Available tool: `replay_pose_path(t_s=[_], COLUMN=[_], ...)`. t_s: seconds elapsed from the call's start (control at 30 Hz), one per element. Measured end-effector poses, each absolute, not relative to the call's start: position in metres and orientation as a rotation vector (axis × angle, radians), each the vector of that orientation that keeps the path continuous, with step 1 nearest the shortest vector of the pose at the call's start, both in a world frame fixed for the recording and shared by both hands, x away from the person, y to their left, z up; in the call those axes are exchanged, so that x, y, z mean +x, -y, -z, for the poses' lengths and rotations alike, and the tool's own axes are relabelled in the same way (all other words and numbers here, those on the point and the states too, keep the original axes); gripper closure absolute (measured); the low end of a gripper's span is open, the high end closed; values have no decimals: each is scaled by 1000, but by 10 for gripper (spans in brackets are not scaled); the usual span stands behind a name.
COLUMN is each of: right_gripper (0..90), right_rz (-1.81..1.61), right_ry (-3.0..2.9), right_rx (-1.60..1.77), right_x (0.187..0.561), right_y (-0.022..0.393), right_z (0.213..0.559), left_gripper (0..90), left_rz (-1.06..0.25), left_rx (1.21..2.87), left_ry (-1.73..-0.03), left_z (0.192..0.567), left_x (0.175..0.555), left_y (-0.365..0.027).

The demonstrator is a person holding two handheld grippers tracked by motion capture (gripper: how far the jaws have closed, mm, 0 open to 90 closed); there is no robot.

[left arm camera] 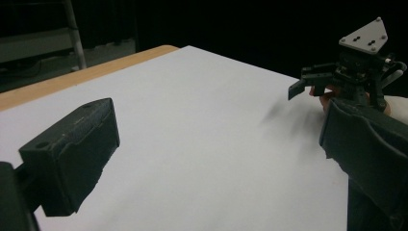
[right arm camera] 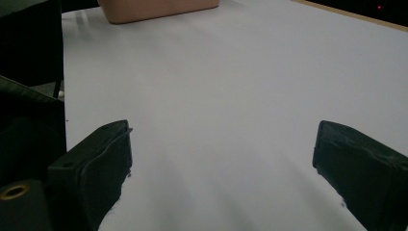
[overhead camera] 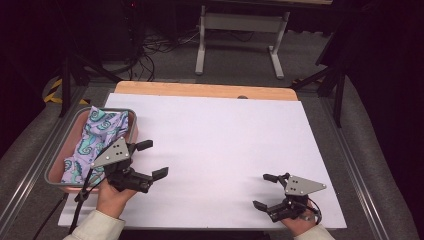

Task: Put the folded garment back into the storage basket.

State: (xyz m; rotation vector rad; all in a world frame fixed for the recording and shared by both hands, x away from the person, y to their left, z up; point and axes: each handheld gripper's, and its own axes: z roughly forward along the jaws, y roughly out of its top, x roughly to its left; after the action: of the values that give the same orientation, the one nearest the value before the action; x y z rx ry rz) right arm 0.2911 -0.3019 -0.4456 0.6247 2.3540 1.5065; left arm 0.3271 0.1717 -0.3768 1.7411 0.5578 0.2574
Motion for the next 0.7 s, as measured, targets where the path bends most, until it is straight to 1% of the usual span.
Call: replay_pose_path(t_s=[0.13,0.27,0.43,0.53,0.7], right_gripper=[70,70,70,70,70], right_rz=[-1508,-1510,-1514,-1514,-1518], right_ry=[-2351,-2348,-2345,-2342,-2337], right_rx=[624,628,627,626,624], right_x=[291,292,291,291,291], right_y=[303,303,303,304,305], right_z=[445,445,445,445,445], left_gripper=[10,8,7,0,0], left_rz=[-245,-216,-204,-262,-257], left_rx=[1780,1762,1785,1830,1822], left_ry=[-567,-580,-602,-610,-640], left_z=[388,400,414,421,432], left_x=[327,327,328,327,328], left_y=[-166,-163,-157,-152,-148])
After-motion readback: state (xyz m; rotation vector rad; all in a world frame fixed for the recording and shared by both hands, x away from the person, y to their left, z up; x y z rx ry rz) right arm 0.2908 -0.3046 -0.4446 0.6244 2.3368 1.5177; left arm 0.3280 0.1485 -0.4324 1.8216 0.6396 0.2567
